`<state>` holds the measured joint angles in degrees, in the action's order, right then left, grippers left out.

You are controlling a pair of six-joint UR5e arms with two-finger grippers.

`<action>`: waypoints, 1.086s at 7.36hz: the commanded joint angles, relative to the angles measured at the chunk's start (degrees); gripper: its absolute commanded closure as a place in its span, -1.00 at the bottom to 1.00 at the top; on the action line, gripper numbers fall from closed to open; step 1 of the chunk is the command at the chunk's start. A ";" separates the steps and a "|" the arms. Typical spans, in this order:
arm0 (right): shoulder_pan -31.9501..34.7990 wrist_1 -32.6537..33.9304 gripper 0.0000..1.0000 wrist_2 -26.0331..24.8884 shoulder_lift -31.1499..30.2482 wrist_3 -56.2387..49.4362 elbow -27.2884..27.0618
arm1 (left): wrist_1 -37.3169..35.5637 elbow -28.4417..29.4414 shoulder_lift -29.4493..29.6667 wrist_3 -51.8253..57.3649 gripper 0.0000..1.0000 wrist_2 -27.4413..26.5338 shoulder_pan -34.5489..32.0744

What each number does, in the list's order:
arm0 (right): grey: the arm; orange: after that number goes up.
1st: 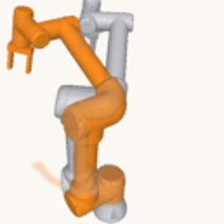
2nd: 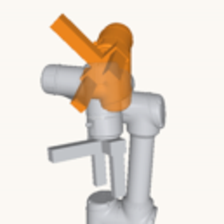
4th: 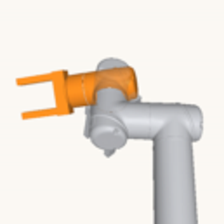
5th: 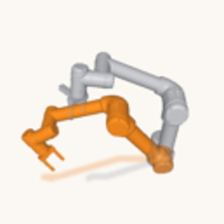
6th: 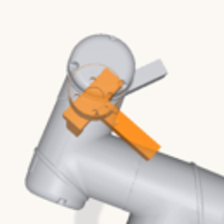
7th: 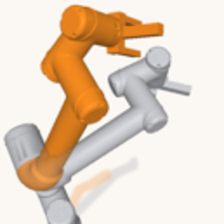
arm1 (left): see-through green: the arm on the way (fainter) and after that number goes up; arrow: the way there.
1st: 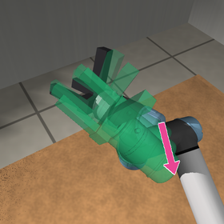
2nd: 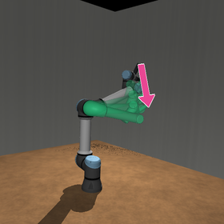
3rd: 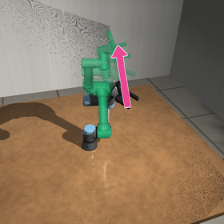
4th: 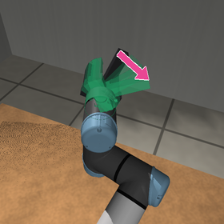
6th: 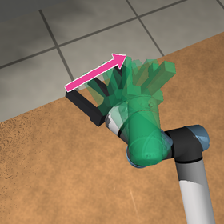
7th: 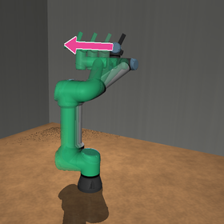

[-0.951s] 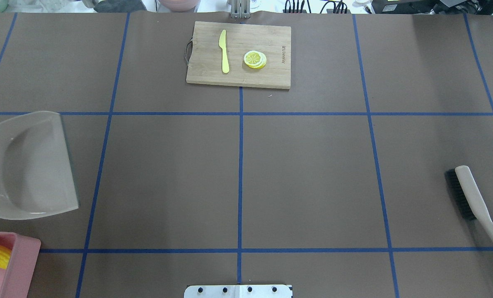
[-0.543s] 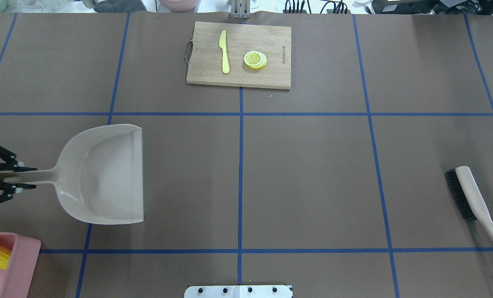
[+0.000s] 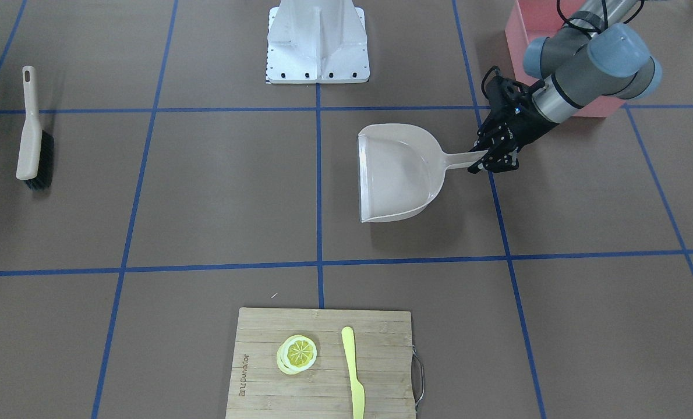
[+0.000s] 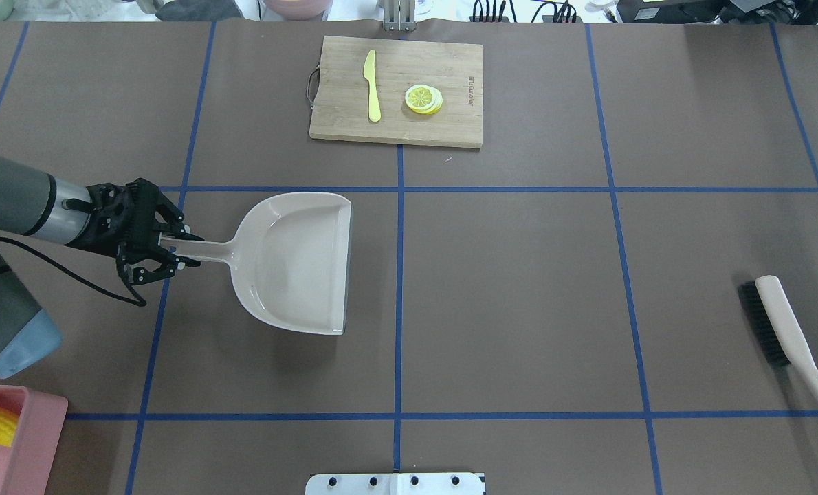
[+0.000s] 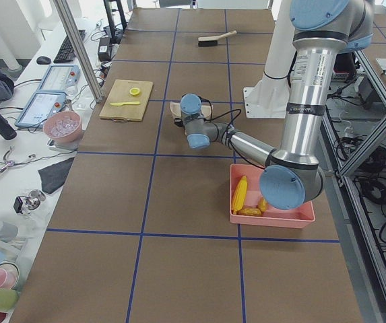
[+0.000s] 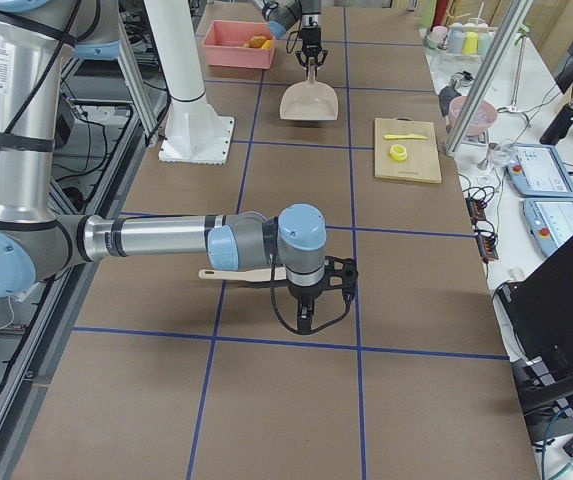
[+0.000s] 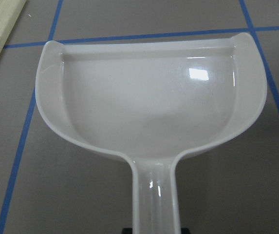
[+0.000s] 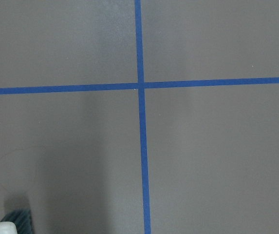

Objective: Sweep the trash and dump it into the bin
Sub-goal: 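Bring the empty dustpan back and lower it onto the table with the left gripper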

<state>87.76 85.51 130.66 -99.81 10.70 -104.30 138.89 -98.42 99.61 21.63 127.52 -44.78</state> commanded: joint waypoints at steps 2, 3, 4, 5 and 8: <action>0.05 -0.08 -1.00 0.21 -0.64 -0.16 0.24 | -0.82 6.56 5.41 0.16 0.76 0.54 0.65; 0.05 -0.08 -1.00 0.29 -0.73 -0.16 0.06 | -0.90 6.66 5.68 0.25 0.76 2.19 0.83; 0.05 -0.08 -1.00 0.30 -0.82 -0.16 0.06 | -0.82 6.66 5.59 0.43 0.76 3.08 0.92; 0.05 -0.08 -1.00 0.56 -0.82 -0.16 0.06 | -0.82 6.66 5.59 0.60 0.76 3.53 0.84; 0.05 -0.08 -1.00 0.73 -0.82 -0.24 -0.02 | -0.91 6.66 5.50 3.42 0.31 2.92 1.18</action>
<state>87.80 85.45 131.36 -100.63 10.47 -104.26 138.02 -91.76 105.16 24.21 130.72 -43.81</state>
